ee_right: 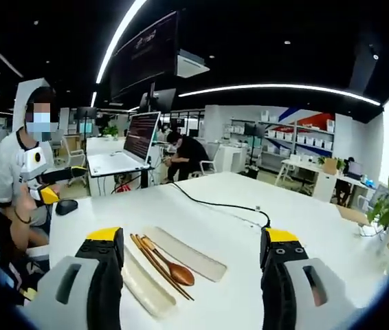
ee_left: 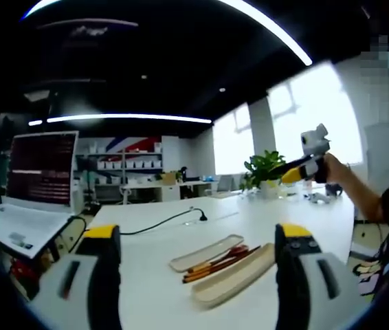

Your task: Arrange the utensils inside the cutlery case until each visible utensil rests in its matching compartment.

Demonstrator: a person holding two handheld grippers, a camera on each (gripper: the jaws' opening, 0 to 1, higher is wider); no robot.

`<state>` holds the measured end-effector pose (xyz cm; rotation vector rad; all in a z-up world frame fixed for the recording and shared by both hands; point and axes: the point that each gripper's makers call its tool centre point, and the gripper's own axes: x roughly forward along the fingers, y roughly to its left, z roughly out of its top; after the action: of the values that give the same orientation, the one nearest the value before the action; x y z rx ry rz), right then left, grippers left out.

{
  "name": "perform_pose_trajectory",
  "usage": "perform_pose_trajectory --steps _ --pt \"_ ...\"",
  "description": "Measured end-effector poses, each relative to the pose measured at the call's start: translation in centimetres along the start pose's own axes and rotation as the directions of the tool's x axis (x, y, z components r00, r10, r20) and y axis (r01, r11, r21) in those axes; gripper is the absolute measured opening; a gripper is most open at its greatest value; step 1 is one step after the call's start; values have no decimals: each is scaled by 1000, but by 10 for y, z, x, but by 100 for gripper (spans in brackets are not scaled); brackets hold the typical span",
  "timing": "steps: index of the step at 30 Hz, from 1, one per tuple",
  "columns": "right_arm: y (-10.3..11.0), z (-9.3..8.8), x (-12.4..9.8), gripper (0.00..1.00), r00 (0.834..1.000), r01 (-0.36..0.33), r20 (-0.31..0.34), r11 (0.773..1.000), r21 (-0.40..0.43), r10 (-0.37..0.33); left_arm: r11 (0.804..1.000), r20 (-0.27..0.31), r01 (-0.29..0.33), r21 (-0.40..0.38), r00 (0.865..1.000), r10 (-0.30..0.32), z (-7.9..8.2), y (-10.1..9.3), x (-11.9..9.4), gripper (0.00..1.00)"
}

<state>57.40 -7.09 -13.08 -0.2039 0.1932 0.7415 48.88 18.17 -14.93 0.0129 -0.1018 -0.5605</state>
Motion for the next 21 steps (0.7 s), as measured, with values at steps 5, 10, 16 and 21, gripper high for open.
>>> perform_pose_trajectory --steps 5,10,16,21 --pt "12 -1 25 80 998 -67 -22 998 -3 67 1000 2 6 -4 1000 -6 0 0 -1 98" --pt "23 -6 49 76 986 -161 -42 986 53 163 1000 2 12 -8 1000 -12 -1 -1 -2 97" --pt "33 -18 73 71 967 -235 -89 971 53 239 1000 -2 8 -7 1000 -8 -2 1 -2 97" --pt "42 -35 83 56 949 -273 -169 962 -18 267 1000 -4 1 -10 1000 -1 -3 2 -2 97"
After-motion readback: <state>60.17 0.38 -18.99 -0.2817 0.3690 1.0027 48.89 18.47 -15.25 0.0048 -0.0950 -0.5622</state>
